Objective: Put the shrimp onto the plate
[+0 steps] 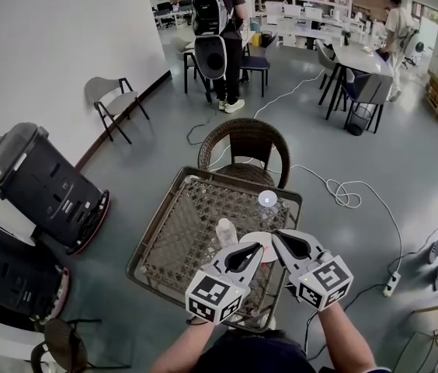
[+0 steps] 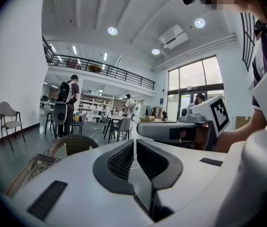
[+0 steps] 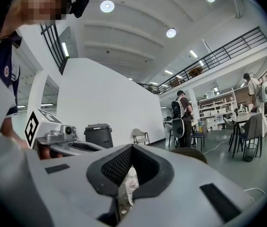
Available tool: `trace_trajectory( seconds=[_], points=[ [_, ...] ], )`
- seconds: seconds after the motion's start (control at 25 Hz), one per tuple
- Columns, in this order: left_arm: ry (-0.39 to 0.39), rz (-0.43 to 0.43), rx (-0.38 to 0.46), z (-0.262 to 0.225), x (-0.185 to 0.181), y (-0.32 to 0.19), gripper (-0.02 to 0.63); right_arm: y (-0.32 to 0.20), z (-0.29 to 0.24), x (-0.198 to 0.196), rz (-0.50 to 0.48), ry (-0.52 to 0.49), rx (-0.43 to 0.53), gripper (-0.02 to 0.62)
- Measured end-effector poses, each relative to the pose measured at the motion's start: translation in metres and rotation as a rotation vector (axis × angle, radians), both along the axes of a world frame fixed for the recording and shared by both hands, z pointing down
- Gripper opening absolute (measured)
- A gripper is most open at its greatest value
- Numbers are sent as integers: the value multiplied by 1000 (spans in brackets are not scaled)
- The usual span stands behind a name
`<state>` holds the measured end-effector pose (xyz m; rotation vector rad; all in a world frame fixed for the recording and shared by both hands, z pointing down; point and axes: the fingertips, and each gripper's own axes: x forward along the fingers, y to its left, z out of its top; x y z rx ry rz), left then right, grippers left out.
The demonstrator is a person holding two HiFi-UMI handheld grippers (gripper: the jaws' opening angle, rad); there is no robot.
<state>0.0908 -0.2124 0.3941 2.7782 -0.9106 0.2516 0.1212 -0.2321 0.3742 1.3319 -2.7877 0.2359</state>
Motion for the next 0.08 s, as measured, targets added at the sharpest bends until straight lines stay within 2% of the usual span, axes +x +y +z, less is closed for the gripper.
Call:
trace_trajectory(
  seconds=[0.08],
  points=[
    [0,-1,-2,1,0,-1,29,-1,0,1,1,-1,1,6]
  ],
)
